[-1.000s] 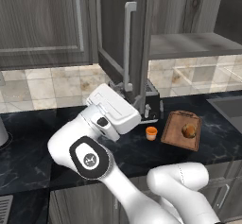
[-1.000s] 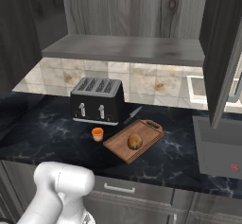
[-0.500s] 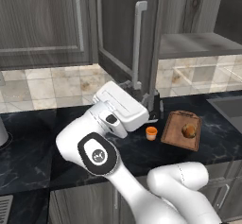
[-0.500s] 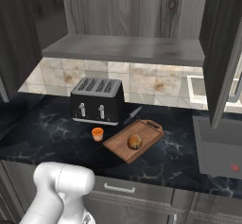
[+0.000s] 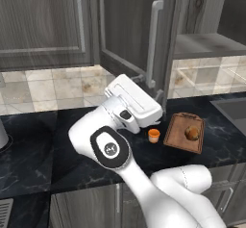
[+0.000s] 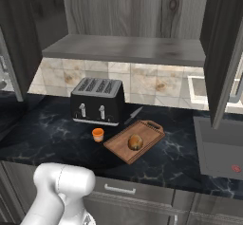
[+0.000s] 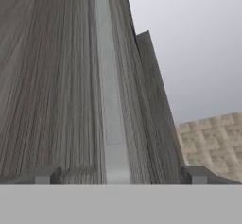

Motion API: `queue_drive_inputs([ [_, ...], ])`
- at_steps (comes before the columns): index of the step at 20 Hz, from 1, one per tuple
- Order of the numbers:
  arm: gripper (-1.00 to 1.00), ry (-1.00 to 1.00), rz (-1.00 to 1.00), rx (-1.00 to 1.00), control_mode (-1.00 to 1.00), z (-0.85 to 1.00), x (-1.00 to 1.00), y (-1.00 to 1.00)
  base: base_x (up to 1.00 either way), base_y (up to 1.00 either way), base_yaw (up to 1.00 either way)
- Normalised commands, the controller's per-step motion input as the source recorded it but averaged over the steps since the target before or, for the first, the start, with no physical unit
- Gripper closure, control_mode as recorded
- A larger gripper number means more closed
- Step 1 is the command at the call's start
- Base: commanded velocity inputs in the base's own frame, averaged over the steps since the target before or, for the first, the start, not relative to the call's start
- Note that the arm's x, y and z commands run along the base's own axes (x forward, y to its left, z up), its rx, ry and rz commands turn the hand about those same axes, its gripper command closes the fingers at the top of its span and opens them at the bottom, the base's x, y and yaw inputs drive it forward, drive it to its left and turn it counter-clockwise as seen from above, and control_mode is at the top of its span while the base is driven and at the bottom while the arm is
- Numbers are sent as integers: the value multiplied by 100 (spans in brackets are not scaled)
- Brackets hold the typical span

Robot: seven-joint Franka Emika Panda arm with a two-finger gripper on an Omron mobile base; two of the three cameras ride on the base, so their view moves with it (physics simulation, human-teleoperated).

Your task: Pick the bread, place it on the cutting board, pick the jam, place it on the counter, and close the cabinet.

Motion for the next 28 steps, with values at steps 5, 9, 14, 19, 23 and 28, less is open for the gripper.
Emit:
queue_drive_inputs([
  [5,-100,-4,0,2,-100,9,5,-30,0,0,0],
  [9,-100,0,0,2,-100,7,10,-33,0,0,0],
  [14,-100,0,0,2,-100,5,25,-35,0,0,0],
  [19,-100,0,2,1,-100,1,24,-37,0,0,0],
  [23,-100,0,3,0,-100,0,19,-37,0,0,0],
  [28,-100,0,5,1,-100,1,13,-37,0,0,0],
])
